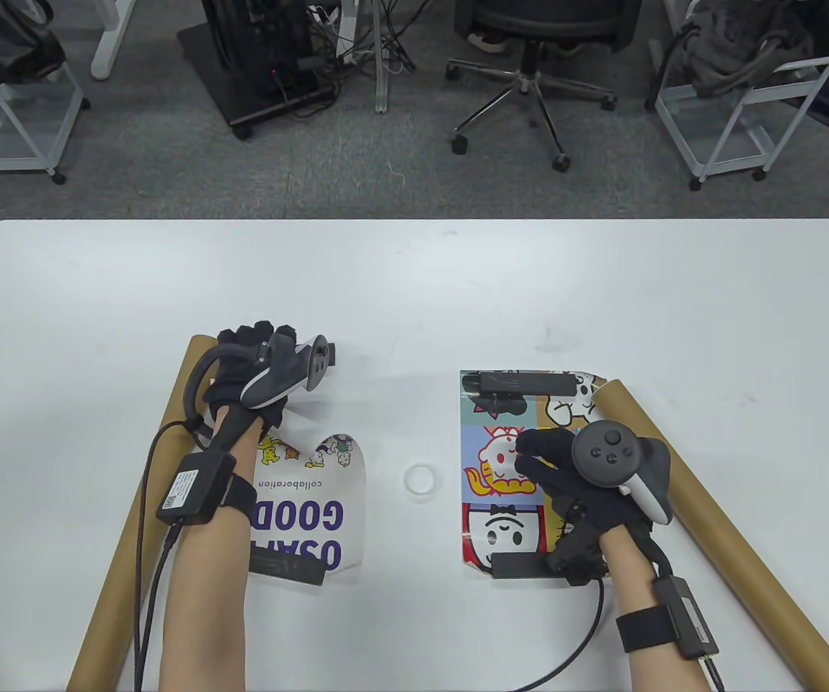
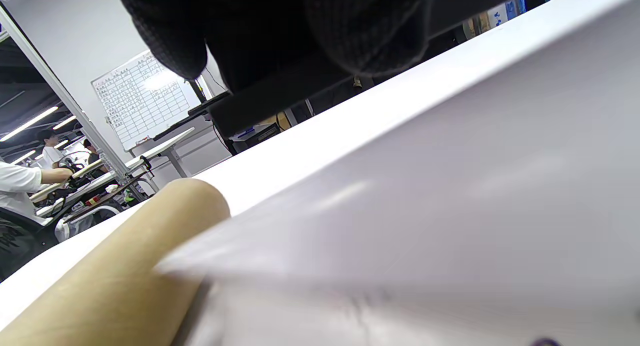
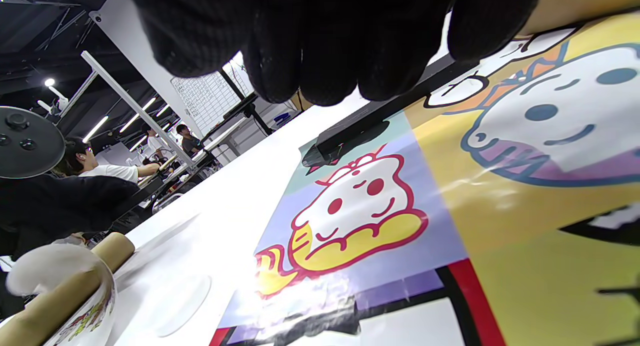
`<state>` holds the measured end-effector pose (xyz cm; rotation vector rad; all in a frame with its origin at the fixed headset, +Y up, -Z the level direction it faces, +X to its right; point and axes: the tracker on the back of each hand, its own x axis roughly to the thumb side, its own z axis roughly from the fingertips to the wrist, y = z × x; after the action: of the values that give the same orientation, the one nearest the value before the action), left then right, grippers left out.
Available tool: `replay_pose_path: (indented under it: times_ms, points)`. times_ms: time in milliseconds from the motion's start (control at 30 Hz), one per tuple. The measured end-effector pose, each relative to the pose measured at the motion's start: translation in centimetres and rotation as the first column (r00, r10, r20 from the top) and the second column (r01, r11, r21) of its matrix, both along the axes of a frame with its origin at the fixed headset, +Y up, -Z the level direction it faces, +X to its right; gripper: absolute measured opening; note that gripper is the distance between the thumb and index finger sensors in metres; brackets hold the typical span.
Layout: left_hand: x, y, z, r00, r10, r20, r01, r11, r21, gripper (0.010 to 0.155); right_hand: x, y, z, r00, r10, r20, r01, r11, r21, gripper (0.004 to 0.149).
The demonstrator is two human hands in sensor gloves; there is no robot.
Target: Roll up posters and store in mailing tubes
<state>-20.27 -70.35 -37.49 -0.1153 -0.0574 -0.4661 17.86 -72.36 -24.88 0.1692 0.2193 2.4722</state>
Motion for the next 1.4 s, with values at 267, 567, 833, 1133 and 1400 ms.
replay_pose_path:
  times_ms: [267, 567, 833, 1133, 1400]
  points:
    - [0.8, -2.3, 0.4, 1.000, -0.006, 0.026, 0.008, 0.998, -0.069, 0.065, 0.0, 0.0, 0.0, 1.000, 0.003, -0.004, -0.003, 1.000, -0.004, 0.052]
    - [1.2, -3.7, 1.4, 0.998, -0.052, 0.029, 0.055, 0.987, -0.150, 0.062, 0.0, 0.0, 0.0, 1.000, 0.004, -0.001, -0.004, 1.000, -0.006, 0.052]
    - [0.3, 0.2, 2.7, 0.999, 0.029, -0.014, -0.030, 0.996, -0.084, 0.064, 0.0, 0.3, 0.1, 1.000, -0.008, -0.005, 0.008, 1.000, 0.007, 0.053]
    - [-0.8, 5.7, 6.0, 0.948, 0.316, -0.041, -0.318, 0.946, -0.060, 0.066, -0.2, 0.3, 0.6, 1.000, -0.010, -0.015, 0.010, 1.000, 0.012, 0.053]
    - [0.0, 8.3, 11.0, 0.940, 0.320, 0.120, -0.311, 0.947, -0.085, 0.061, -0.3, 0.2, 0.7, 1.000, -0.018, -0.019, 0.018, 1.000, 0.015, 0.053]
